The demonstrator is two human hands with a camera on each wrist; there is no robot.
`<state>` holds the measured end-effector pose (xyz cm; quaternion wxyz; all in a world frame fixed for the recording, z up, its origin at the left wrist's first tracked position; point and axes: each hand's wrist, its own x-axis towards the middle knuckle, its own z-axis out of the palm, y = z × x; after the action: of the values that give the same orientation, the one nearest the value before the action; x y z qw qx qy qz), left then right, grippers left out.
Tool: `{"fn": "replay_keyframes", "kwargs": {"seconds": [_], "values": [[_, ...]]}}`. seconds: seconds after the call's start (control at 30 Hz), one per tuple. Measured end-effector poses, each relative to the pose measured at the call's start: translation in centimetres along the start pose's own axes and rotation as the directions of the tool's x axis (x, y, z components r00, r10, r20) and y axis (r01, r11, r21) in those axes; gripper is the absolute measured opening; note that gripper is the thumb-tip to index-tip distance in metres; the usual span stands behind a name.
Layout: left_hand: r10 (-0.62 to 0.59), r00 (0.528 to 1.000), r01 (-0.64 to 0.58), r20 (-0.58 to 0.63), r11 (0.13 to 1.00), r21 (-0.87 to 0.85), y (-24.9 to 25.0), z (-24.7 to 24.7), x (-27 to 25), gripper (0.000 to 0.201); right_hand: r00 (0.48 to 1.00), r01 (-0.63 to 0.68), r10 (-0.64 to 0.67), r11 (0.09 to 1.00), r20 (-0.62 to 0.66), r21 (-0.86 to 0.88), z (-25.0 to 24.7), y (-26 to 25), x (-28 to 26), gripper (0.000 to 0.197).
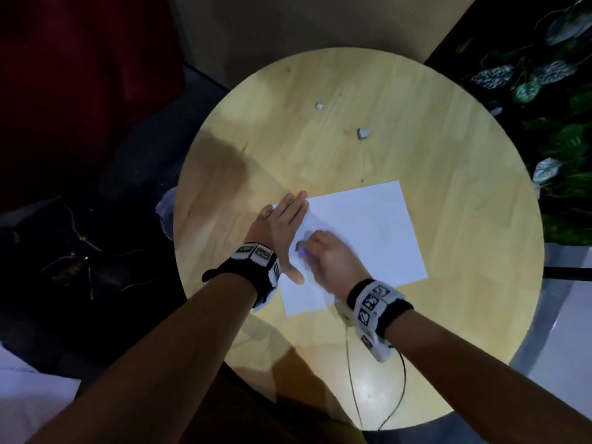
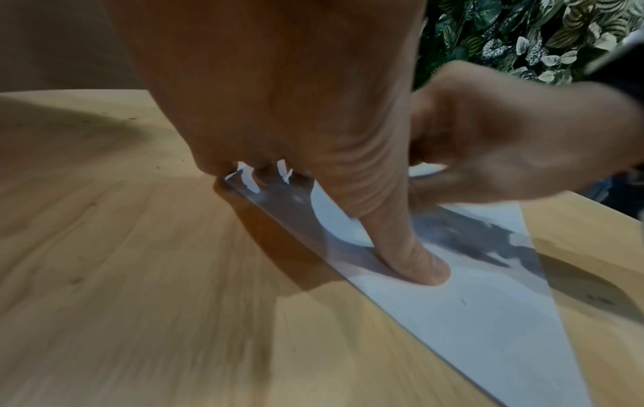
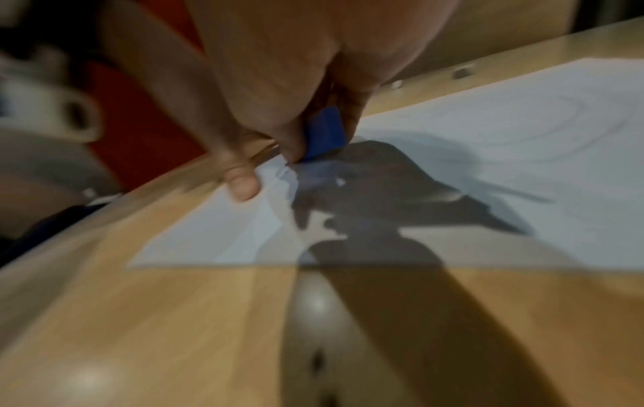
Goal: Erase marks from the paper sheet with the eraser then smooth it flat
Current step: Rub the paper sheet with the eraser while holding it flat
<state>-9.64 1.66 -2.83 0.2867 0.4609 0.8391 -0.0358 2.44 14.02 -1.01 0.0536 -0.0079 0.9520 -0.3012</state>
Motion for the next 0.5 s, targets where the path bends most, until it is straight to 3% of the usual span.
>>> {"fn": "replay_keyframes", "kwargs": {"seconds": [0.07, 0.1, 0.17, 0.23, 0.3, 0.4, 0.5], "values": [[-0.002, 1.0, 0.002, 0.005, 1.0, 0.0, -0.1, -0.1, 0.0, 0.156, 0.986, 0.076, -0.075, 0.997, 0.146, -0.004, -0.6, 0.4, -0.2, 0.014], [-0.002, 1.0, 0.002, 0.005, 1.0, 0.004, -0.1, -0.1, 0.0, 0.155, 0.988, 0.069, -0.061, 0.996, 0.142, -0.051, -1.1, 1.3, 0.8, 0.012], [-0.001, 1.0, 0.001, 0.002, 1.0, 0.007, 0.0, -0.1, 0.0, 0.155, 0.999, -0.05, 0.05, 0.994, 0.001, -0.102, -1.8, 2.9, 2.6, 0.01], [-0.002, 1.0, 0.002, 0.004, 1.0, 0.005, 0.0, 0.0, 0.0, 0.156, 0.976, -0.175, 0.166, 0.983, -0.138, -0.056, -1.3, 2.8, 2.4, 0.01], [-0.009, 1.0, 0.009, -0.002, 1.0, 0.013, 0.1, -0.1, -0.1, 0.157, 0.983, -0.112, 0.104, 0.992, -0.152, -0.049, -0.1, 1.2, -0.1, 0.01], [-0.015, 1.0, 0.015, -0.015, 1.0, 0.01, 0.1, -0.1, -0.2, 0.157, 0.999, 0.032, -0.032, 0.999, 0.017, -0.035, 0.6, 0.3, -4.1, 0.014], [-0.012, 1.0, 0.012, 0.0, 1.0, 0.015, 0.0, -0.2, -0.1, 0.155, 0.997, 0.069, -0.066, 0.994, 0.043, -0.08, -0.4, 2.0, -2.1, 0.015]]}}
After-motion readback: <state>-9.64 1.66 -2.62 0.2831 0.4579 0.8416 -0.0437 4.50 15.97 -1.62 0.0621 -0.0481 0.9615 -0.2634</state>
